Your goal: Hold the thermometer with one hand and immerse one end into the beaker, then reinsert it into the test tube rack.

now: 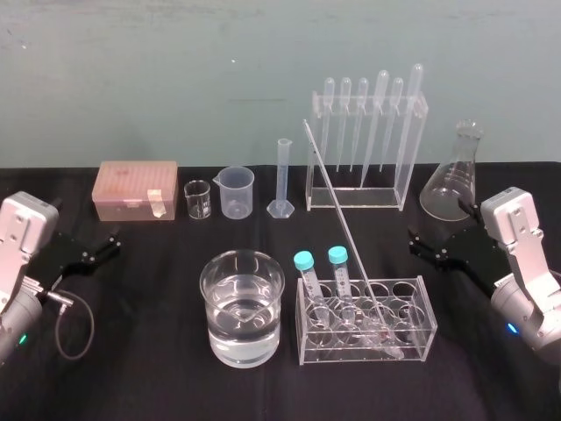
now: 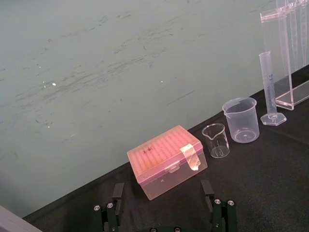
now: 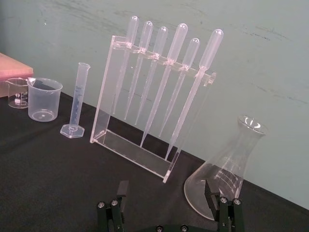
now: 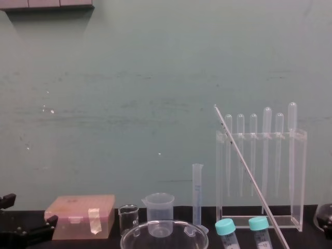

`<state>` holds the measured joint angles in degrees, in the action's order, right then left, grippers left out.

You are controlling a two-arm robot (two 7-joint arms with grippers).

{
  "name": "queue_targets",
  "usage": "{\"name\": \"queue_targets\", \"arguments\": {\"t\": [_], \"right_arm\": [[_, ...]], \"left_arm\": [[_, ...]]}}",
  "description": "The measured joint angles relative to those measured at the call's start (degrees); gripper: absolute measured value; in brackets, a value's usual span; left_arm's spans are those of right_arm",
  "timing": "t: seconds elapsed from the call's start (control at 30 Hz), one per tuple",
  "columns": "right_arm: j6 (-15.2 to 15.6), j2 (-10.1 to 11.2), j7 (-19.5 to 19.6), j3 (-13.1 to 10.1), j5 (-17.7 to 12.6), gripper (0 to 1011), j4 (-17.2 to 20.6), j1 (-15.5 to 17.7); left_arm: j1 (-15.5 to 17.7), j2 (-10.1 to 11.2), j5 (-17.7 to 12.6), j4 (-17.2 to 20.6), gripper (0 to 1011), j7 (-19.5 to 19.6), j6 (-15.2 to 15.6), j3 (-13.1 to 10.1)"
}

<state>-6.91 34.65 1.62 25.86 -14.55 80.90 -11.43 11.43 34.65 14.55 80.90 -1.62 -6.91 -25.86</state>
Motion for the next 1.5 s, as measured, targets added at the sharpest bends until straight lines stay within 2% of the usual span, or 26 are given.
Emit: {"name": "queue_targets", "arguments": {"t": [0.13,0.3,0.37,0.4,0.43,0.5,0.53,0.6,0.63,0.8,0.83,0.93,1.03,1.27,1.5], "right_arm": [[0.00,0.00,0.00,0.00,0.00,1002,0.00,0.00],[1.61,0.54,-2.76,-1.46,-2.49,1002,1.66,0.61],[4.18,1.58,-5.71,-3.43,-6.09,1002,4.44,1.27],[4.18,1.58,-5.71,-3.43,-6.09,1002,4.44,1.27],[5.72,2.19,-7.52,-4.69,-8.44,1002,6.18,1.56],[7.24,2.76,-9.27,-5.81,-10.79,1002,7.77,1.69],[8.82,3.29,-11.37,-6.86,-13.01,1002,9.28,1.72],[10.60,3.79,-13.59,-7.78,-15.38,1002,10.87,1.53],[12.49,4.13,-16.01,-8.50,-17.82,1002,12.47,1.12],[17.28,4.26,-22.77,-9.18,-23.13,1002,15.26,-0.98],[18.80,4.02,-24.92,-8.75,-24.51,1002,15.62,-2.04],[21.03,3.48,-27.83,-6.98,-26.21,1002,15.43,-4.65],[22.17,2.94,-29.20,-5.10,-26.38,1002,14.43,-6.87],[25.39,-0.41,-29.49,0.49,-24.89,1002,8.93,-14.15],[26.21,-2.16,-29.39,3.27,-23.79,1002,6.40,-17.57]], "left_arm": [[0.00,0.00,0.00,0.00,1008,0.00,0.00,0.00],[0.00,0.00,0.00,0.00,1008,0.00,0.00,0.00],[0.00,0.00,0.00,0.00,1008,0.00,0.00,0.00],[0.00,0.00,0.00,0.00,1008,0.00,0.00,0.00],[0.00,0.00,0.00,0.00,1008,0.00,0.00,0.00],[0.00,-0.01,0.00,0.00,1008,0.00,0.00,0.00],[0.00,0.00,0.00,0.00,1008,0.00,0.00,0.00],[0.00,0.00,0.00,0.00,1008,0.00,0.00,0.00],[0.00,0.00,0.00,0.00,1008,0.00,0.00,0.00],[0.00,0.00,0.00,0.00,1008,0.00,0.00,0.00],[0.00,0.00,0.00,0.00,1008,0.00,0.00,0.00],[0.00,0.00,0.00,0.00,1008,0.00,0.00,0.00],[0.00,0.00,0.00,0.00,1008,0.00,0.00,0.00],[0.00,0.00,0.00,0.00,1008,0.00,0.00,0.00],[0.00,0.00,0.00,0.00,1008,0.00,0.00,0.00]]}}
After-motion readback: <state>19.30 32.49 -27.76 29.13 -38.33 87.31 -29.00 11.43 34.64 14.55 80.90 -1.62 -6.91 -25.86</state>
